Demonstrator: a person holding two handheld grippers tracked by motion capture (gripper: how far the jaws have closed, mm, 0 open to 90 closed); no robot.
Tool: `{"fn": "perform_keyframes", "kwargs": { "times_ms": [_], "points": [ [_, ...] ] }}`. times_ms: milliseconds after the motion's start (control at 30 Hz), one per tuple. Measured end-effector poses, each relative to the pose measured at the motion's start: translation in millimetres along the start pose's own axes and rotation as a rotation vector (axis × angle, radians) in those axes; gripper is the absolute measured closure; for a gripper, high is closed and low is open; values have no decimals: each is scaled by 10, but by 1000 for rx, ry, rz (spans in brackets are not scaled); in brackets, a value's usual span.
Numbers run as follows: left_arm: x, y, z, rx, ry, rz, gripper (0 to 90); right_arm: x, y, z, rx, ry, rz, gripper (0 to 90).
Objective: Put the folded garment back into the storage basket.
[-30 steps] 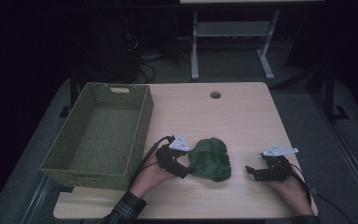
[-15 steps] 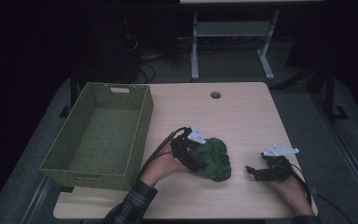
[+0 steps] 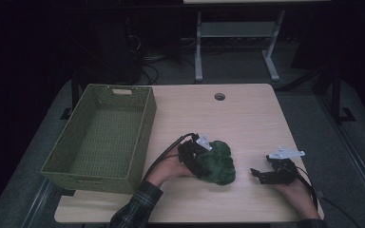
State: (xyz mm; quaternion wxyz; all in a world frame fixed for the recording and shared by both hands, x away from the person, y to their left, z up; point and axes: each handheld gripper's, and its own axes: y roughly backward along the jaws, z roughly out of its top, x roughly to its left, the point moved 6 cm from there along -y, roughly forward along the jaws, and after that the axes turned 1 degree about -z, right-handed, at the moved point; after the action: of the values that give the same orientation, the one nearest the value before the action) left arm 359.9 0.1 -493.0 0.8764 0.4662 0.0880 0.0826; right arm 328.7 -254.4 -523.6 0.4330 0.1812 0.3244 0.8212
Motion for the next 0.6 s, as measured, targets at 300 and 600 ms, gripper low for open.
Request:
{"fn": "perform_keyframes", "kwargs": {
  "times_ms": [300,600],
  "points": [
    [-4,-136,-39,43,-16,15,124,-2,0,0,-1,-2,-2,149],
    [-13,-121,-33,57,-10,20,259,-3,0,-1,-2,1,-2,150]
  ]
}}
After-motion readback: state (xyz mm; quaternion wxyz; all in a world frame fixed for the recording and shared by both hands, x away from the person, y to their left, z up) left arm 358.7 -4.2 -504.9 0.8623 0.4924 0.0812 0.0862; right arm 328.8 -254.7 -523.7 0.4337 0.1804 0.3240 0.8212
